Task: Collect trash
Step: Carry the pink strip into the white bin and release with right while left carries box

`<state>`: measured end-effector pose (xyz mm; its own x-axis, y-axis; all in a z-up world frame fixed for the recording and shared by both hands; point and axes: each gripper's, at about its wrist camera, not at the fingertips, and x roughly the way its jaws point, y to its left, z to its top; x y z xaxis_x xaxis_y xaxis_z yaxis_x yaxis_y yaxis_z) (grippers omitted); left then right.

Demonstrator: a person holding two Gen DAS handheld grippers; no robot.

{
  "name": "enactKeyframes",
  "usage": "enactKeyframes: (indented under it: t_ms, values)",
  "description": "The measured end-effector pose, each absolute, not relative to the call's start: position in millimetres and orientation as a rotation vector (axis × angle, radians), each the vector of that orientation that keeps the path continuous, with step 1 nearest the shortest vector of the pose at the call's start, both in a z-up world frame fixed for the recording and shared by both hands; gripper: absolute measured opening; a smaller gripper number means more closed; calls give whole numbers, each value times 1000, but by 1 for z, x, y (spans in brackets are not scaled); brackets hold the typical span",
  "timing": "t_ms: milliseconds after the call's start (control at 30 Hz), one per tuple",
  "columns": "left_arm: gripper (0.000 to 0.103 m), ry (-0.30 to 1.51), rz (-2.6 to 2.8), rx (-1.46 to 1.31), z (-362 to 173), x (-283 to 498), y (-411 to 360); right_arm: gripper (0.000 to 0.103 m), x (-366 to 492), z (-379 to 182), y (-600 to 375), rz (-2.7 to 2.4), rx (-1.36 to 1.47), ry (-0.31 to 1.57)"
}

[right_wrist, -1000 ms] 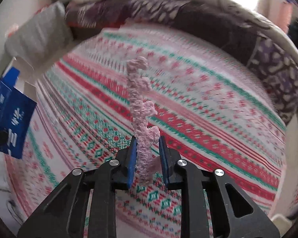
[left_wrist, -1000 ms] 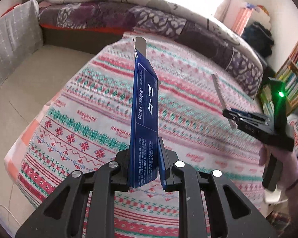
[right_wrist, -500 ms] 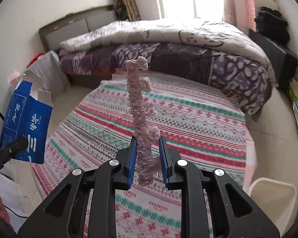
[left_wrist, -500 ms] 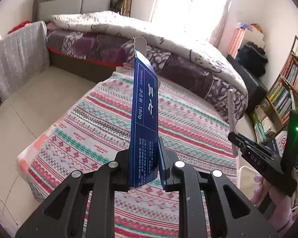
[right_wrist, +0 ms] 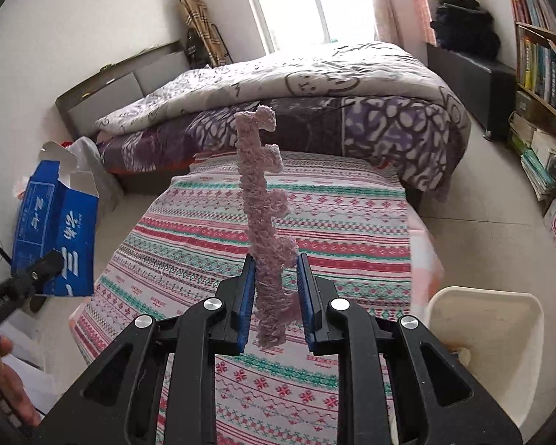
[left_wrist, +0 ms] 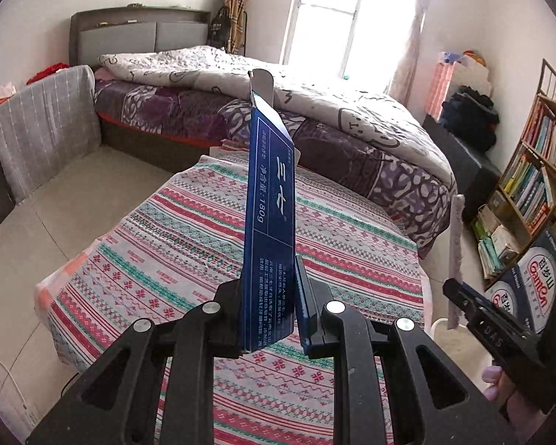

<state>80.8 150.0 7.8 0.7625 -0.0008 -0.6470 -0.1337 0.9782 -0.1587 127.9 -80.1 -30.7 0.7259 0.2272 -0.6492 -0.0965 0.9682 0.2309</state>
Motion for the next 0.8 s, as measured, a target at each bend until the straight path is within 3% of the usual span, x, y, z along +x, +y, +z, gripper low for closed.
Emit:
enactKeyframes:
  t_ms: [800]
  values:
    - [21, 655, -16, -114, -9, 88, 88, 21, 111, -23, -131, 54, 181, 679]
